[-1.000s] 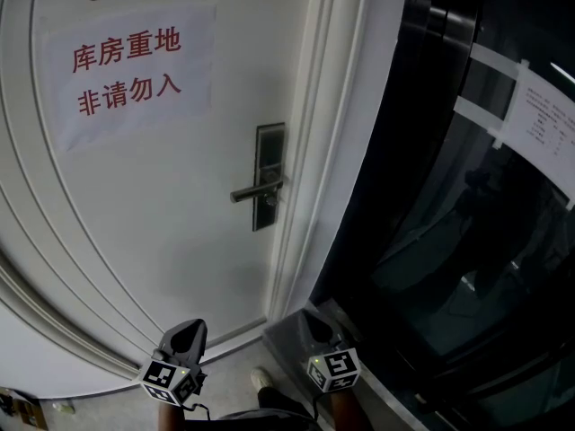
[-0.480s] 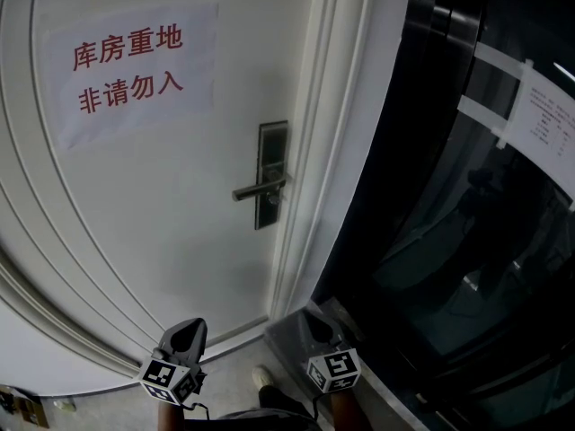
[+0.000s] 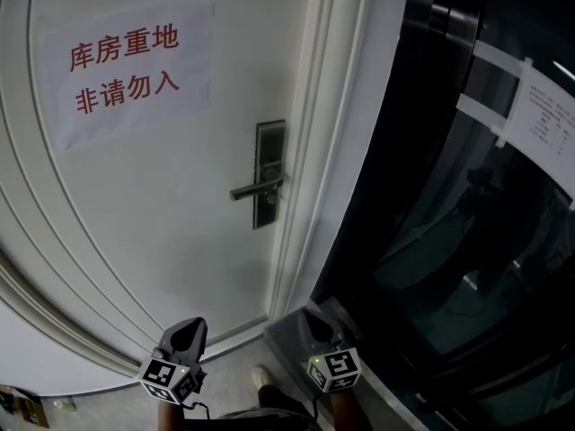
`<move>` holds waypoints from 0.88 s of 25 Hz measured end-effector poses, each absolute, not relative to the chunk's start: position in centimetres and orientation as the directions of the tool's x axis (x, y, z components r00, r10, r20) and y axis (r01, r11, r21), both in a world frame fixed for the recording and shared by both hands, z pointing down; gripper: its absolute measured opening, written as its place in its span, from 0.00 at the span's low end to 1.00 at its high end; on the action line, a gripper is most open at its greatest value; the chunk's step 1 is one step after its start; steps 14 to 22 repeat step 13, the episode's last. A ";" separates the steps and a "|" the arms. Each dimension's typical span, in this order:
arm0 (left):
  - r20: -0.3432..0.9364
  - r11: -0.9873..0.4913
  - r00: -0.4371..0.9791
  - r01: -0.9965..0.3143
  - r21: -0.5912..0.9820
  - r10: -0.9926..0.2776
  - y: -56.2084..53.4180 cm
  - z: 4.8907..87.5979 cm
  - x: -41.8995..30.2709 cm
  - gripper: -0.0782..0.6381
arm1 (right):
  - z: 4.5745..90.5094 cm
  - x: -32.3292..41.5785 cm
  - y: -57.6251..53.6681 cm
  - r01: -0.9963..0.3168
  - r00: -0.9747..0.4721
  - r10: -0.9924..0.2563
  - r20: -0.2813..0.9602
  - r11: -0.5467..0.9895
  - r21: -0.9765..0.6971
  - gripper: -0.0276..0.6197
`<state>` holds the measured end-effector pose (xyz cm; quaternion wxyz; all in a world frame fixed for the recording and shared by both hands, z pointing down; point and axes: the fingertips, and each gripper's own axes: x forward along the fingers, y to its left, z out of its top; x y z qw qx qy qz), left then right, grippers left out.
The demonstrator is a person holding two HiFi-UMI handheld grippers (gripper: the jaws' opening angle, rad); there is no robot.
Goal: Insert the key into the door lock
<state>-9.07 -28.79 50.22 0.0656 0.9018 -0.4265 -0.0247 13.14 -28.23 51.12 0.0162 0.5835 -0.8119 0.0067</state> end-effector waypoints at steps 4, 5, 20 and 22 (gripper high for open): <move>0.014 -0.630 0.639 -0.762 0.152 -0.769 -28.6 50.0 -8.6 0.11 | 51.1 13.2 -28.1 -0.947 -0.321 -0.946 0.035 0.322 0.009 0.04; 0.011 -0.628 0.636 -0.765 0.144 -0.772 -28.7 50.1 -8.7 0.11 | 51.2 13.3 -28.1 -0.947 -0.321 -0.946 0.035 0.321 0.011 0.04; 0.010 -0.630 0.638 -0.764 0.139 -0.770 -28.4 49.9 -8.1 0.11 | 50.9 13.7 -27.8 -0.947 -0.322 -0.946 0.029 0.322 0.015 0.04; 0.010 -0.630 0.638 -0.764 0.139 -0.770 -28.4 49.9 -8.1 0.11 | 50.9 13.7 -27.8 -0.947 -0.322 -0.946 0.029 0.322 0.015 0.04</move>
